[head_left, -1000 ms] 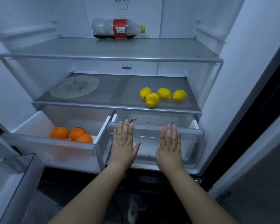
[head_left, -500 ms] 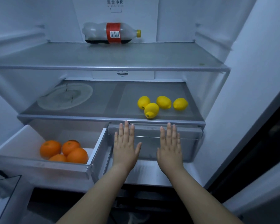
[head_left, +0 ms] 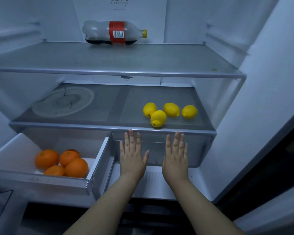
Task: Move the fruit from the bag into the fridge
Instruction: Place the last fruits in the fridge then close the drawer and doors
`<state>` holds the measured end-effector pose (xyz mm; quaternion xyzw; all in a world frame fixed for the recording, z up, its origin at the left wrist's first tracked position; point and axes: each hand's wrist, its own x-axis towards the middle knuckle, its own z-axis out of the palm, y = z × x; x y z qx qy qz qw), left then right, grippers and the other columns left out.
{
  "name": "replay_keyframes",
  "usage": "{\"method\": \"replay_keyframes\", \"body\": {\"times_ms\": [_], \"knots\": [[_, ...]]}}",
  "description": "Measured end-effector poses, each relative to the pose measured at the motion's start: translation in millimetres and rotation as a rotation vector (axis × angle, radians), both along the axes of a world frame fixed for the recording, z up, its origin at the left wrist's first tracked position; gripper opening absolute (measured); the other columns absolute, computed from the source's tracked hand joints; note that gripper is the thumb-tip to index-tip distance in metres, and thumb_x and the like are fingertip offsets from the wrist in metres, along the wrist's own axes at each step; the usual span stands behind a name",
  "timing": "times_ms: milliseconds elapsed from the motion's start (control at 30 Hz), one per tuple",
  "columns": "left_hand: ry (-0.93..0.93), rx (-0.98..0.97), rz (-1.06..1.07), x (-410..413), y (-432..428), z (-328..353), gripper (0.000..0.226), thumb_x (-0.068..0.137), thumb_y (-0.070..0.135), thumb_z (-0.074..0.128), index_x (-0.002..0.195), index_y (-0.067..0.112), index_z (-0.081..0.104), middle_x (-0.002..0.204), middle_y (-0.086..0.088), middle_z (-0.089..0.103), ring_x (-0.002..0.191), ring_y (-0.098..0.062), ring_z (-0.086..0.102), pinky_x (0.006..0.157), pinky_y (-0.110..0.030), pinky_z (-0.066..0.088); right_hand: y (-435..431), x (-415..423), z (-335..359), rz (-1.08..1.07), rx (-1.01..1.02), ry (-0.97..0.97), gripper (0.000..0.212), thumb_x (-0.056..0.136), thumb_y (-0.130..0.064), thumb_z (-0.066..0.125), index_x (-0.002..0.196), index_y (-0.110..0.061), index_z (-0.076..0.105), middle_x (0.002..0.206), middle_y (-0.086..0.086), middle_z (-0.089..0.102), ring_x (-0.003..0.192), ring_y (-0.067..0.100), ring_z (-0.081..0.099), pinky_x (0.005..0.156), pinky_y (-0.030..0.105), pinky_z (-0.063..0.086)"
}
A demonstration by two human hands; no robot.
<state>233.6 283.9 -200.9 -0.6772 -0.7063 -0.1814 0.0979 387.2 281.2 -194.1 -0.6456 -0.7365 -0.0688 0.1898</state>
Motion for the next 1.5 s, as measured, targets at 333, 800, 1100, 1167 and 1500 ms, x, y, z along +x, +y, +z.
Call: {"method": "replay_keyframes", "body": {"times_ms": [333, 800, 1100, 1167, 1500], "knots": [[-0.033, 0.046, -0.119, -9.2, -47.9, 41.2, 0.069, 0.089, 0.043, 0.031, 0.148, 0.009, 0.015, 0.156, -0.012, 0.014, 0.144, -0.026, 0.010, 0.112, -0.047, 0.024, -31.0, -9.2, 20.0, 0.151, -0.008, 0.054, 0.087, 0.075, -0.012, 0.061, 0.148, -0.002, 0.016, 0.157, 0.018, 0.005, 0.145, 0.031, 0.002, 0.116, 0.047, 0.011], [-0.100, 0.022, 0.290, -169.5, -213.1, 31.9, 0.065, 0.097, 0.048, 0.011, 0.149, 0.010, 0.005, 0.158, -0.008, 0.005, 0.145, -0.021, 0.003, 0.116, -0.038, 0.008, -132.1, -141.8, 31.3, 0.909, 0.047, 0.155, 0.065, 0.092, -0.024, 0.050, 0.148, -0.007, 0.021, 0.157, 0.011, 0.014, 0.146, 0.025, 0.007, 0.118, 0.039, 0.013], [-0.167, -0.082, 0.241, -193.1, -198.0, 30.8, 0.066, 0.090, 0.050, 0.006, 0.148, 0.022, -0.009, 0.155, 0.006, -0.017, 0.142, -0.009, -0.018, 0.117, -0.031, 0.000, -140.1, -181.7, 6.2, 0.779, 0.155, -0.151, 0.068, 0.086, -0.019, 0.048, 0.145, 0.003, 0.024, 0.154, 0.019, 0.021, 0.144, 0.033, 0.016, 0.115, 0.047, 0.013], [-0.187, -0.078, 0.224, -193.6, -194.7, 29.4, 0.067, 0.090, 0.050, 0.007, 0.149, 0.020, -0.007, 0.155, 0.007, -0.018, 0.142, -0.008, -0.019, 0.117, -0.030, -0.001, -139.9, -182.3, 3.8, 0.769, 0.186, -0.168, 0.065, 0.086, -0.016, 0.038, 0.145, 0.003, 0.022, 0.154, 0.019, 0.020, 0.144, 0.033, 0.015, 0.115, 0.048, 0.014], [-0.167, -0.066, 0.178, -193.2, -169.3, 29.1, 0.070, 0.090, 0.052, 0.007, 0.147, 0.017, -0.013, 0.155, -0.001, -0.020, 0.141, -0.012, -0.022, 0.113, -0.026, -0.012, -112.4, -181.2, 9.9, 0.728, 0.177, -0.156, 0.066, 0.081, -0.012, 0.038, 0.145, 0.002, 0.026, 0.154, 0.017, 0.023, 0.143, 0.031, 0.017, 0.115, 0.047, 0.015]]}}
